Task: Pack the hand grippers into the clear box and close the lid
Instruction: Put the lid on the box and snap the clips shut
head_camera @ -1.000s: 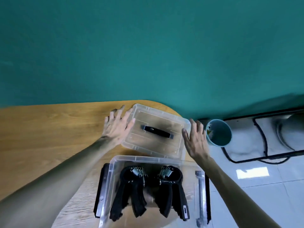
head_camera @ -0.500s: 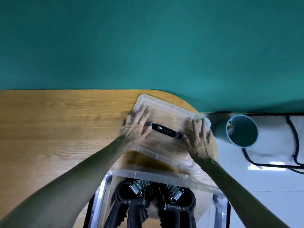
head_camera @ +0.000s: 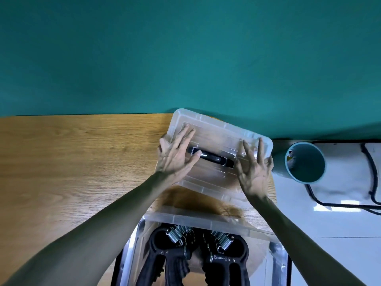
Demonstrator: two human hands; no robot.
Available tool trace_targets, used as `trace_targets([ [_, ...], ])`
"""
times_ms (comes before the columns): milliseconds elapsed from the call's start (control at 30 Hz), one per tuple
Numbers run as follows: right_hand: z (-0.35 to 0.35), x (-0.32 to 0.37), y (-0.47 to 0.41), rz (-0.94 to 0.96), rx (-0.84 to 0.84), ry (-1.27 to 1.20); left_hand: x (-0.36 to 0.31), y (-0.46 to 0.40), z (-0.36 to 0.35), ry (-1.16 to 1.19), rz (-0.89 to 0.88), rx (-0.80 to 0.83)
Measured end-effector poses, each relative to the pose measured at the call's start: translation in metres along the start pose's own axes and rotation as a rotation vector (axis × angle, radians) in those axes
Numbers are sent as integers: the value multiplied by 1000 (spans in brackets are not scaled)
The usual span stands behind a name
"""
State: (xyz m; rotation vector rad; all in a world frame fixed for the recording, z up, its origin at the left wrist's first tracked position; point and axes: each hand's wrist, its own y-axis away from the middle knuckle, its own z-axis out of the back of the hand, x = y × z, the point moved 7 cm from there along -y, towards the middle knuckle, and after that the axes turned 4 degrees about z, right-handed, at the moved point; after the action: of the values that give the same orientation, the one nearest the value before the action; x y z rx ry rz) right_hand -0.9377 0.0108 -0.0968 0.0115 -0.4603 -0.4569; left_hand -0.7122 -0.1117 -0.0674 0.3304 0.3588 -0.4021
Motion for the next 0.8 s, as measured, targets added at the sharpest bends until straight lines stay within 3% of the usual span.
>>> trace_targets([
  [100,30,24,-4,95,-136,52,-4,1,6,-61,10,-72],
  [200,46,31,-3,-12,-184,36,-7,6,21,-112,28,-108],
  [800,156,77,22,48,-483,87,-60,51,119,79,57,-333],
])
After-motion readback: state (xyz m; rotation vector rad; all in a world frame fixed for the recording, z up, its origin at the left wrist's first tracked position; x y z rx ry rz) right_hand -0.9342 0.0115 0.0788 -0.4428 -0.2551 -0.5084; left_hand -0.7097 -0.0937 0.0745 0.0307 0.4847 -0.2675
